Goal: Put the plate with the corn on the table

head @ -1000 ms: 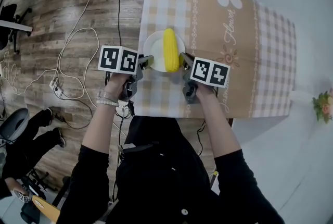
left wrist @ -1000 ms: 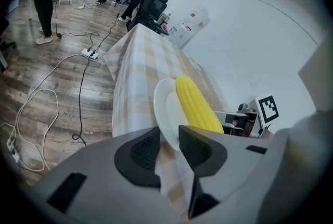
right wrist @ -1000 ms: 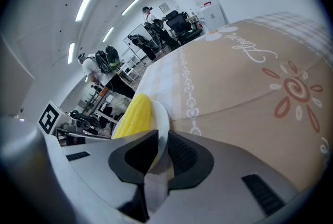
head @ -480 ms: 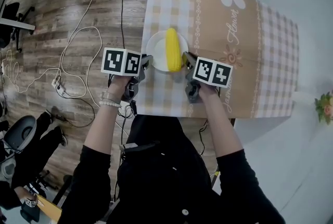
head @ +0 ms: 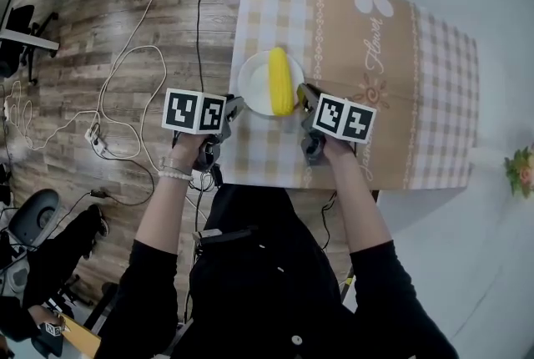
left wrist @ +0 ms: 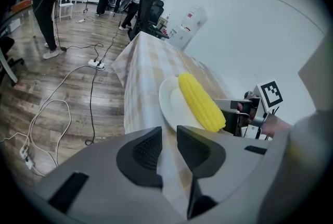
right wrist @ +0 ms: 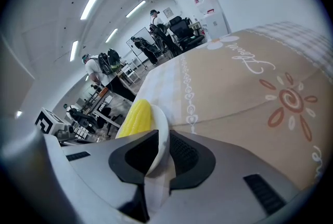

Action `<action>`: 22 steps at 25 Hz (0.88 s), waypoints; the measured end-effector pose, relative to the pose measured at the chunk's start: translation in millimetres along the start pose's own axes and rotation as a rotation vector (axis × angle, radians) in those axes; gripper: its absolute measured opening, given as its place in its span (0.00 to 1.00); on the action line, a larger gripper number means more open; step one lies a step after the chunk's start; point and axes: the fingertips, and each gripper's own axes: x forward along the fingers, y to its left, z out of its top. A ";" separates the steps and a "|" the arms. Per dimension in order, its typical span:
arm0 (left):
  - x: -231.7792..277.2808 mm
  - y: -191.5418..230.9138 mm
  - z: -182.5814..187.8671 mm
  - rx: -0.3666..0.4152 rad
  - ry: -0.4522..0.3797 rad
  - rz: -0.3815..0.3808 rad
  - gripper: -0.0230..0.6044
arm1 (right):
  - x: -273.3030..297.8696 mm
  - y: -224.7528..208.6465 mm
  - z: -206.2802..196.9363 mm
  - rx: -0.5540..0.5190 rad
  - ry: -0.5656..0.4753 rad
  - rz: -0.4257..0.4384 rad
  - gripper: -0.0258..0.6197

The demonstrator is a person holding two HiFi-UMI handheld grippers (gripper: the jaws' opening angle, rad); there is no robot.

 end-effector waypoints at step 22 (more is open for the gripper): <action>-93.8 -69.9 33.5 0.316 -0.368 0.075 0.07 | -95.8 78.5 25.8 -0.354 -0.306 0.008 0.12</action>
